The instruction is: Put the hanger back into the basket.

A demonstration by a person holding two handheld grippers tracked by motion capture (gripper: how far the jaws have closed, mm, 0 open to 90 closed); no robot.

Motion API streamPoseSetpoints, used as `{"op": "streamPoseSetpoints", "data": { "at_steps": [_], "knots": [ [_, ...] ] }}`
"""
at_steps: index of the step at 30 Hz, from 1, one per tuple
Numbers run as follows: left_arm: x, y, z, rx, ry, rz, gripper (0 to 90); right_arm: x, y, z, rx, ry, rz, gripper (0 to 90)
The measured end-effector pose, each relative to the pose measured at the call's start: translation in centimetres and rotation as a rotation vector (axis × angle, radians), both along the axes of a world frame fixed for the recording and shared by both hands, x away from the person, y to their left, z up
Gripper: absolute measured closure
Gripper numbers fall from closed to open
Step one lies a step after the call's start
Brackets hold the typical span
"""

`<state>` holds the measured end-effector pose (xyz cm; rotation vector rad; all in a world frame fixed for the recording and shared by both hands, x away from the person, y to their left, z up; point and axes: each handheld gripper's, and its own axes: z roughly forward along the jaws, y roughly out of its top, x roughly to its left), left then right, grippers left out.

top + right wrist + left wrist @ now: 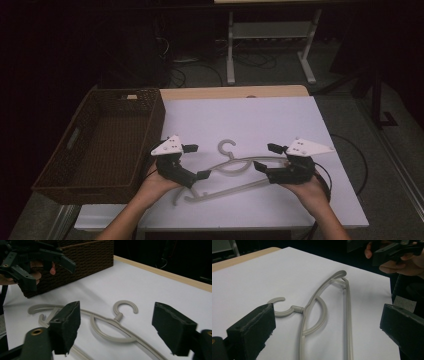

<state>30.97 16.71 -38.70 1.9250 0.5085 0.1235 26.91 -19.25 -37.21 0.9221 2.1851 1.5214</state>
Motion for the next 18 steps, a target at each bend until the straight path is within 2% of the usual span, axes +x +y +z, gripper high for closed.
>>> {"op": "streamPoseSetpoints", "data": {
  "at_steps": [2, 8, 15, 17, 18],
  "knots": [
    [0.2, -0.2, -0.1, 0.007, -0.001, -0.002, 0.0, -0.4, -0.9, -0.2, 0.014, -0.001, -0.018, 14.3],
    [1.1, -0.7, -0.5, 0.038, 0.008, -0.015, 0.0, -1.6, -2.7, -0.8, 0.047, -0.002, -0.065, 13.6],
    [2.6, -1.7, -1.5, 0.089, 0.035, -0.016, 0.0, -1.9, -3.6, -1.8, 0.034, 0.005, -0.097, 14.0],
    [3.0, -2.1, -1.8, 0.116, 0.039, -0.020, 0.1, -1.9, -3.7, -1.8, 0.033, 0.010, -0.099, 14.2],
    [3.2, -2.3, -2.0, 0.134, 0.027, -0.029, 0.0, -1.9, -3.6, -1.8, 0.032, 0.008, -0.100, 14.3]
  ]
}}
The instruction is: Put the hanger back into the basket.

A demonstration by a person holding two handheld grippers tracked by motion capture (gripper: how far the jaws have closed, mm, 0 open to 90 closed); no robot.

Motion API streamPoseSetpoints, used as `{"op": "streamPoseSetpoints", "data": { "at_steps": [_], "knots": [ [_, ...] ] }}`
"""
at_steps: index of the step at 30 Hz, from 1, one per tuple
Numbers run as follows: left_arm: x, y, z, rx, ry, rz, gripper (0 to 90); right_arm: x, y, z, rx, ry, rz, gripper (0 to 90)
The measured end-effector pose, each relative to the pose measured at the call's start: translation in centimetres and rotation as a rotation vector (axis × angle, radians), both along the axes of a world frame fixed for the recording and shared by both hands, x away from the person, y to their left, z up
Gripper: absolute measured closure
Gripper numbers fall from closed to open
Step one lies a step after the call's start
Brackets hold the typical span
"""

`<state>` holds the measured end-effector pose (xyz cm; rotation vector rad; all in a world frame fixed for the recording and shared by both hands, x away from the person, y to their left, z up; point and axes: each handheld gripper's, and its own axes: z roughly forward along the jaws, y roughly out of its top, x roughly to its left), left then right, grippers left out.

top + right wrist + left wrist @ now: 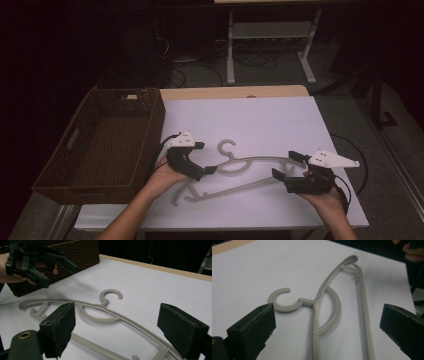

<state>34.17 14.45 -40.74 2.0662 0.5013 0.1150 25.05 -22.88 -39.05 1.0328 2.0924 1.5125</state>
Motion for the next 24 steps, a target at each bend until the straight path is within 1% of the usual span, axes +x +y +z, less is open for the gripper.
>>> {"op": "streamPoseSetpoints", "data": {
  "at_steps": [1, 4, 6, 7, 8, 9, 10, 11, 13, 15, 17, 20, 24],
  "knots": [
    [0.1, -0.2, -0.2, 0.017, 0.006, 0.000, 0.0, 0.0, 0.0, 0.0, -0.003, -0.004, 0.001, 14.3],
    [0.4, -0.4, -0.7, 0.026, 0.029, -0.005, 0.1, 0.0, 0.0, 0.0, -0.004, -0.001, 0.001, 14.4],
    [0.5, -0.6, -1.0, 0.045, 0.027, -0.011, 1.7, 0.1, 0.0, -0.1, -0.012, -0.005, 0.000, 14.5],
    [0.5, -0.6, -1.2, 0.055, 0.029, -0.015, 6.2, 0.2, -0.1, -0.1, -0.011, -0.004, 0.001, 14.6],
    [0.6, -0.7, -1.4, 0.061, 0.031, -0.012, 7.5, 0.2, -0.1, -0.1, -0.012, -0.005, 0.000, 14.6],
    [0.7, -0.6, -1.5, 0.077, 0.030, -0.006, 7.6, 0.2, -0.1, -0.1, -0.014, -0.006, -0.001, 14.6],
    [0.8, -0.6, -1.6, 0.086, 0.035, -0.002, 10.6, 0.2, -0.1, -0.1, -0.016, -0.007, -0.002, 14.7],
    [0.9, -0.5, -1.7, 0.101, 0.035, 0.004, 15.9, 0.2, -0.1, -0.1, -0.018, -0.007, -0.002, 14.8],
    [1.1, -0.4, -1.8, 0.107, 0.045, 0.017, 17.4, 0.2, -0.1, -0.1, -0.022, -0.008, -0.004, 14.9],
    [1.2, -0.2, -1.9, 0.112, 0.058, 0.016, 25.2, 0.2, -0.2, -0.1, -0.023, -0.004, -0.006, 15.1],
    [1.2, -0.3, -2.1, 0.125, 0.063, 0.014, 29.5, 0.2, -0.2, -0.1, -0.029, -0.001, -0.007, 15.1],
    [1.2, -0.4, -2.4, 0.160, 0.062, 0.004, 37.3, 0.2, -0.2, -0.1, -0.033, -0.006, -0.006, 15.2],
    [1.2, -0.8, -3.0, 0.181, 0.075, 0.001, 47.5, 0.2, -0.2, -0.1, -0.041, -0.004, -0.007, 15.2]
  ]
}}
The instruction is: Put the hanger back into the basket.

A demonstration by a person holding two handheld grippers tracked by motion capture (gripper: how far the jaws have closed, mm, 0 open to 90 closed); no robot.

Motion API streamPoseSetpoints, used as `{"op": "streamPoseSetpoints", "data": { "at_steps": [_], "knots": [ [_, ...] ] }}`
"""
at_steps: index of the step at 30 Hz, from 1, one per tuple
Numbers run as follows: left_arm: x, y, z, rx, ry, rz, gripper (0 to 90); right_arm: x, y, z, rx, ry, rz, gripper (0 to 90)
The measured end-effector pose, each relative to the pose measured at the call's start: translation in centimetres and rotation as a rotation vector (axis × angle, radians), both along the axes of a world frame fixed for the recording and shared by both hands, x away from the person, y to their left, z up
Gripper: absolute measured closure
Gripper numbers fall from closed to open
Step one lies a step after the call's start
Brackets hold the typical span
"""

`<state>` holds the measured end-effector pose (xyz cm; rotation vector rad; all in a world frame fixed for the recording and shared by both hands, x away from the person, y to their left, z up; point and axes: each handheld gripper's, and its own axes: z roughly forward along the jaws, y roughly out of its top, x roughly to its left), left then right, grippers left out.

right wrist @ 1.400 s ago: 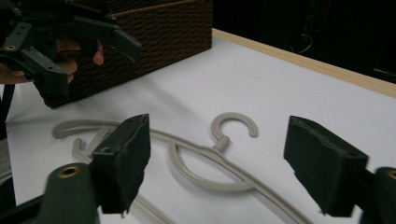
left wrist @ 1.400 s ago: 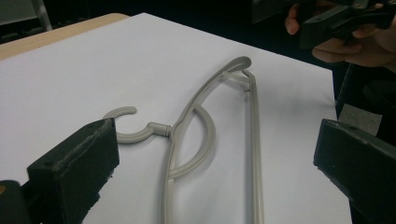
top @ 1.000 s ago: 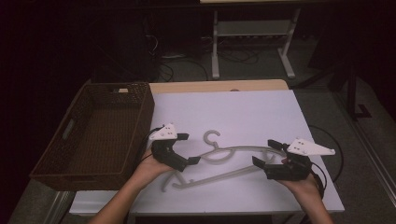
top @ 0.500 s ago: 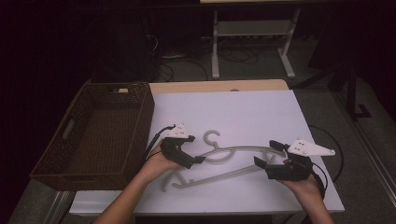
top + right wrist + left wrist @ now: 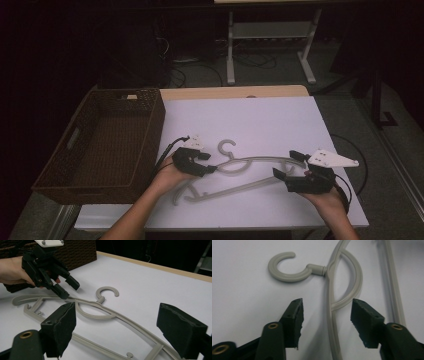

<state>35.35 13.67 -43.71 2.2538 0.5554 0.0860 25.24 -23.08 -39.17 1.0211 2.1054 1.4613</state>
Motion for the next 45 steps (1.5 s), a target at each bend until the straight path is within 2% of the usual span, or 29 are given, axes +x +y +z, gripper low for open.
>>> {"op": "streamPoseSetpoints", "data": {
  "at_steps": [3, 7, 8, 10, 15, 17, 19, 20, 23, 28, 30, 32, 43, 45],
  "knots": [
    [0.1, -0.2, -0.3, 0.026, 0.000, -0.010, 51.0, 0.0, 0.0, 0.0, -0.005, -0.002, 0.000, 15.2],
    [0.0, -0.3, -0.4, 0.017, 0.007, -0.008, 52.4, 0.0, 0.2, 0.0, -0.012, 0.004, 0.002, 16.1],
    [0.1, -0.3, -0.4, 0.018, 0.005, -0.011, 51.6, 0.0, 0.3, 0.0, -0.014, 0.006, 0.007, 19.7],
    [0.0, -0.3, -0.4, 0.013, 0.003, -0.007, 49.2, 0.0, 0.8, -0.2, -0.030, 0.020, 0.040, 30.5],
    [0.0, -0.2, -0.4, -0.002, 0.014, 0.003, 41.5, 0.4, 3.0, -0.7, -0.077, 0.079, 0.120, 69.3],
    [0.0, -0.2, -0.3, -0.014, 0.020, 0.010, 34.6, 0.7, 4.1, -1.0, -0.095, 0.106, 0.157, 80.0],
    [0.1, -0.1, -0.3, -0.012, 0.004, 0.008, 28.6, 1.0, 5.1, -1.4, -0.111, 0.128, 0.191, 88.7],
    [0.1, 0.0, -0.3, -0.002, -0.004, 0.002, 25.3, 1.2, 5.6, -1.6, -0.121, 0.135, 0.208, 89.3],
    [0.1, 0.1, -0.2, -0.006, -0.012, 0.016, 17.2, 1.6, 7.1, -2.3, -0.161, 0.176, 0.245, 89.4],
    [0.2, 0.2, -0.2, -0.034, -0.012, 0.029, 13.6, 1.7, 8.7, -3.4, -0.236, 0.222, 0.282, 89.4],
    [0.1, 0.1, -0.2, -0.049, -0.009, 0.036, 13.3, 1.8, 9.0, -4.0, -0.261, 0.222, 0.286, 89.4],
    [0.1, 0.1, -0.1, -0.041, -0.012, 0.030, 13.3, 1.9, 9.2, -4.2, -0.286, 0.232, 0.279, 89.4],
    [0.1, 0.4, 0.2, -0.066, -0.012, 0.034, 13.2, 1.9, 9.7, -5.1, -0.329, 0.250, 0.271, 89.5],
    [0.1, 0.4, 0.3, -0.061, -0.015, 0.028, 13.3, 1.9, 9.7, -5.2, -0.339, 0.247, 0.275, 89.6]
  ]
}}
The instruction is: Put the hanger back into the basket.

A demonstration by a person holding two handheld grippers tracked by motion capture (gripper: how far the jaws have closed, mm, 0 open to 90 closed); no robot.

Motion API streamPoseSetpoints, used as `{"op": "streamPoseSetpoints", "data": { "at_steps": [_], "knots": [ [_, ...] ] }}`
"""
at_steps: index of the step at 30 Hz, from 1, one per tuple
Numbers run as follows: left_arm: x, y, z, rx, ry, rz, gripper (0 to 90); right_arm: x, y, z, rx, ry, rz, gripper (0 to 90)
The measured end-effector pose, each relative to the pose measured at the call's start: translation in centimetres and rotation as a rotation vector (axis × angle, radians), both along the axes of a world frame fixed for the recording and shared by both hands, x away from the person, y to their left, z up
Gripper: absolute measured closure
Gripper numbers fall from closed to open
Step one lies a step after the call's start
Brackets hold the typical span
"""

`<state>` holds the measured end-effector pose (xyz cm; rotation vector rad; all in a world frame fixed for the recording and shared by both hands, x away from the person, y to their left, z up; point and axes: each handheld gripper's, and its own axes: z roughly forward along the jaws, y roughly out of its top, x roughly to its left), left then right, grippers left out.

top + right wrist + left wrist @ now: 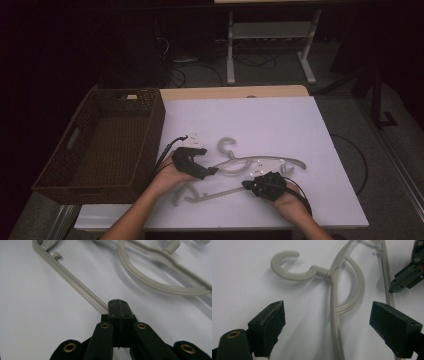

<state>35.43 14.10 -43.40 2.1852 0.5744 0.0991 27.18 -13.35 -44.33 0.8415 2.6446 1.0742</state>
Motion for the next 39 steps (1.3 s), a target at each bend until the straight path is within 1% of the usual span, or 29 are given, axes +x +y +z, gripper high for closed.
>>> {"op": "streamPoseSetpoints", "data": {
  "at_steps": [5, 9, 10, 14, 15, 16, 18, 19, 23, 25, 31, 33, 34, 37, 38, 39],
  "knots": [
    [0.0, -0.1, -0.1, 0.005, 0.001, -0.003, 14.4, -0.1, 0.1, 0.0, -0.006, -0.002, -0.003, 89.6],
    [0.0, -0.2, -0.4, 0.019, 0.016, -0.013, 17.4, 0.0, 0.1, -0.1, -0.005, -0.002, -0.001, 89.7],
    [0.1, -0.3, -0.5, 0.028, 0.015, -0.021, 19.8, 0.0, 0.1, -0.1, -0.006, -0.002, -0.001, 89.7],
    [0.0, -0.6, -0.8, 0.030, 0.022, -0.034, 29.8, -0.1, 0.1, -0.1, -0.006, -0.002, -0.006, 89.8],
    [0.0, -0.7, -0.8, 0.043, 0.018, -0.039, 32.1, -0.1, 0.2, -0.1, -0.006, -0.002, -0.007, 89.8],
    [-0.1, -0.8, -0.9, 0.040, 0.022, -0.039, 33.2, -0.1, 0.2, -0.1, -0.007, -0.004, -0.007, 89.8],
    [-0.2, -0.9, -1.0, 0.046, 0.025, -0.046, 39.3, -0.1, 0.2, -0.1, -0.008, -0.004, -0.007, 89.8],
    [-0.2, -1.0, -1.0, 0.058, 0.022, -0.050, 41.4, -0.1, 0.2, -0.1, -0.008, -0.004, -0.007, 89.8],
    [-0.1, -1.3, -1.1, 0.084, 0.018, -0.060, 51.5, -0.1, 0.2, -0.1, -0.007, -0.004, -0.007, 89.8],
    [-0.2, -1.5, -1.3, 0.098, 0.018, -0.068, 54.9, -0.1, 0.2, -0.1, -0.007, -0.004, -0.007, 89.8],
    [-0.1, -1.5, -1.2, 0.112, -0.002, -0.064, 64.3, -0.1, 0.1, -0.1, -0.006, -0.003, -0.008, 89.8],
    [-0.2, -1.6, -1.2, 0.113, -0.003, -0.069, 66.5, -0.1, 0.1, -0.1, -0.005, -0.003, -0.007, 89.8],
    [-0.2, -1.6, -1.2, 0.119, -0.010, -0.074, 68.3, -0.1, 0.1, -0.1, -0.006, -0.004, -0.008, 89.8],
    [-0.5, -1.9, -1.1, 0.127, -0.012, -0.093, 76.9, -0.1, 0.2, -0.1, -0.006, -0.005, -0.008, 89.8],
    [-0.6, -2.0, -1.1, 0.134, -0.024, -0.093, 78.4, -0.1, 0.2, -0.1, -0.006, -0.006, -0.007, 89.8],
    [-0.5, -2.0, -1.0, 0.141, -0.021, -0.094, 78.8, -0.1, 0.2, -0.1, -0.007, -0.007, -0.007, 89.8]
  ]
}}
